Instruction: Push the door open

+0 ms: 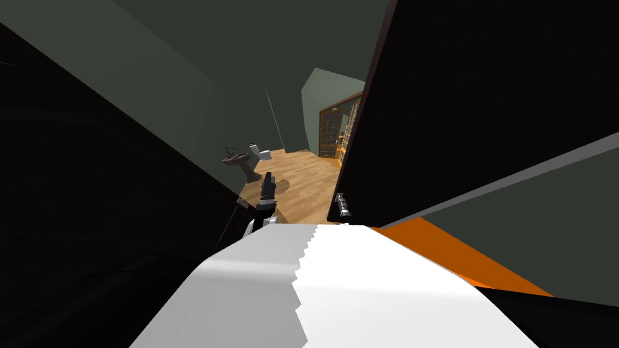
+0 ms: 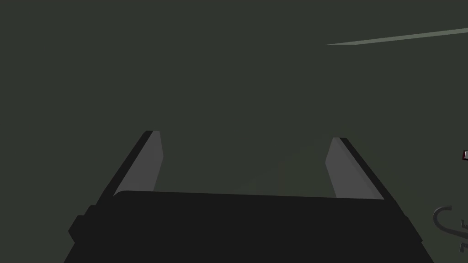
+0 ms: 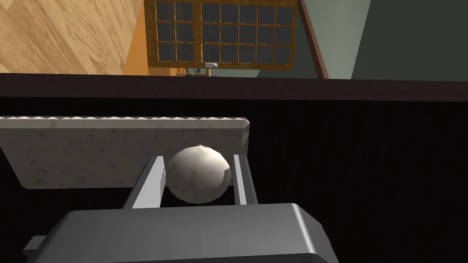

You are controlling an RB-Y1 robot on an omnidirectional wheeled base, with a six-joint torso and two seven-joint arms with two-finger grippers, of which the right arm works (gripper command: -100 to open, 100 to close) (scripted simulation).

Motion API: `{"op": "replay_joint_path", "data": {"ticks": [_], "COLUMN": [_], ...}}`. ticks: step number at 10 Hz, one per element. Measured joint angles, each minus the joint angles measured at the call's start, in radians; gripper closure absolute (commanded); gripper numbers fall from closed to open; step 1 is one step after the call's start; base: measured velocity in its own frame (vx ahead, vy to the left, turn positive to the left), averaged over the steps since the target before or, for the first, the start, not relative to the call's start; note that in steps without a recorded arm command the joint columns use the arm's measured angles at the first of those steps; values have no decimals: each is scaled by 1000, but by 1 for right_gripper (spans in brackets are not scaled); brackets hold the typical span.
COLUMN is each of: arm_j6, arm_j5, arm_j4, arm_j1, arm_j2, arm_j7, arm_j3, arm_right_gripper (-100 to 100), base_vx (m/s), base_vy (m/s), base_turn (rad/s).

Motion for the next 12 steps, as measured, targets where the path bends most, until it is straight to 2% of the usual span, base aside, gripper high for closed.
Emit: {"op": "replay_joint_path", "data": {"ticks": [4,6,7,9,12], "arm_j6": [-5,-7,9,20,30], "arm_j5": [-19,-33,-36,-46,-60], "arm_j4": [33,52,23,24,18], "arm_j1": [-21,-42,-31,-35,-36], "arm_j2": [-4,-15,-12,-3,0], "arm_j7": [10,8,13,23,32], "arm_j3": [-34,-59,-65,-85,-112], "arm_right_gripper": [100,100,100,100,100], "base_vx": [193,163,159,202,151], "base_vy": [54,45,8,70,46], "base_turn": [-56,-46,-40,-70,-56]}}
